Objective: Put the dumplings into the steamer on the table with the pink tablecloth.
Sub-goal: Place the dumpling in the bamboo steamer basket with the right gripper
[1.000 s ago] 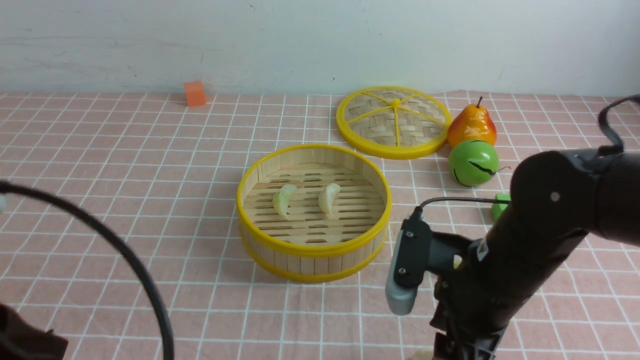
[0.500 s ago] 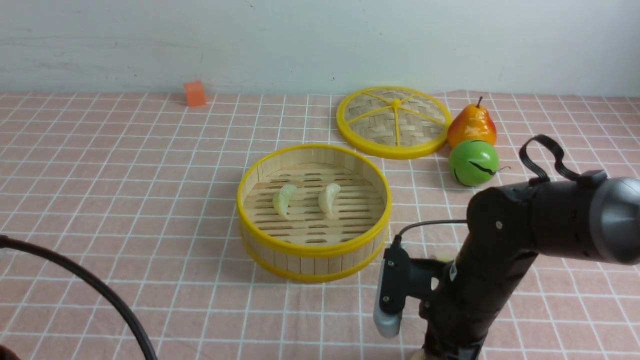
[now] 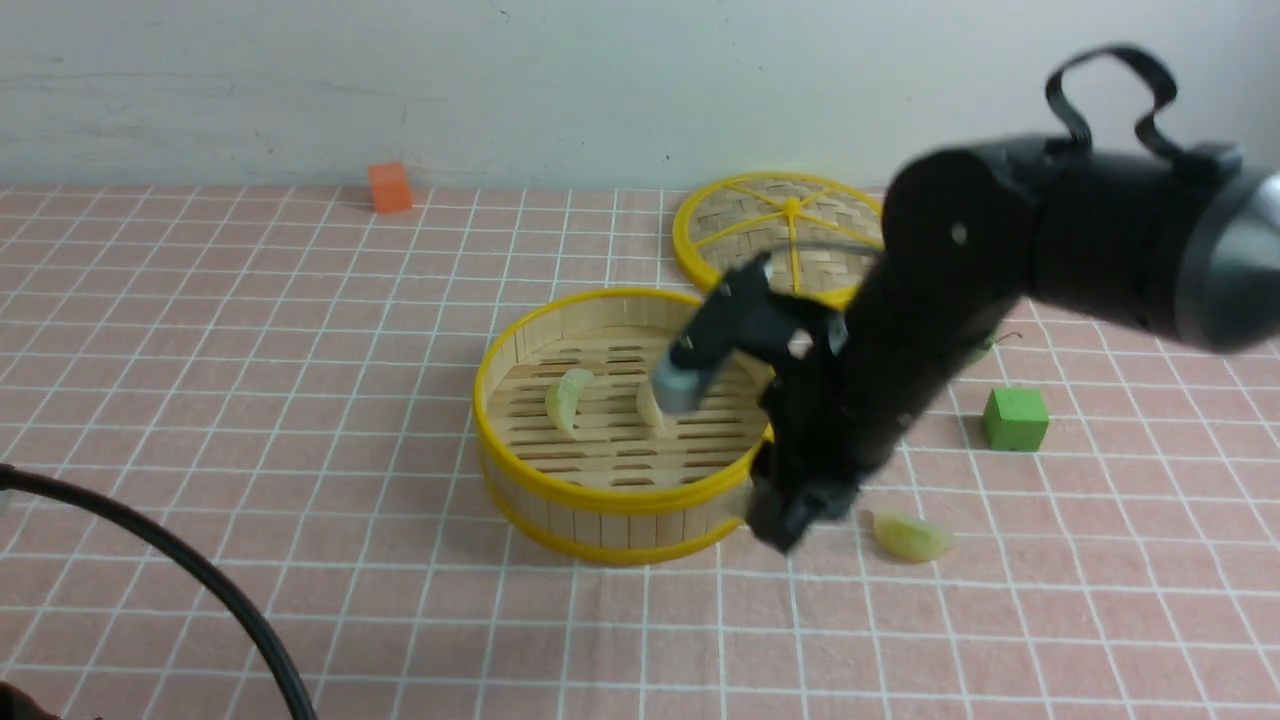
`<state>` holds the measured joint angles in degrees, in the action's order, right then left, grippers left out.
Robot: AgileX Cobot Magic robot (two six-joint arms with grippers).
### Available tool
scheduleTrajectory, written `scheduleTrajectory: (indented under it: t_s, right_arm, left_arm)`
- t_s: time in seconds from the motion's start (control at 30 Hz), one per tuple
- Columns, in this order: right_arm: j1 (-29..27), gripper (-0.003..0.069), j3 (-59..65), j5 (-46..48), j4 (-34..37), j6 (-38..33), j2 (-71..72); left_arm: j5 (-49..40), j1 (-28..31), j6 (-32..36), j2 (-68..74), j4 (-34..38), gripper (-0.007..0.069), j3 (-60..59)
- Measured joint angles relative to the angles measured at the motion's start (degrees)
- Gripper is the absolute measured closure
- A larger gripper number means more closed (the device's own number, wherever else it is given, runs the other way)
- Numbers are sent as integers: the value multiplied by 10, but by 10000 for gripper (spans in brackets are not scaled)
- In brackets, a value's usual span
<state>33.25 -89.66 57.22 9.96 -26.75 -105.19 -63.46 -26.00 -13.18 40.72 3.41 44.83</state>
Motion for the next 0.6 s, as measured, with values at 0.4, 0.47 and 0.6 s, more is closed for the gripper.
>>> scheduleTrajectory:
  t_s: [0.4,0.47,0.6]
  right_arm:
    - [21,458,-280,37,-47,144,-229]
    - [21,458,-310,40,-47,144,-261]
    - [21,456,-336,55,-47,144,-295]
  left_arm:
    - [13,0,0,0,0,638,0]
    - [9,0,0,0,0,638,0]
    - [1,0,0,0,-6,638,0]
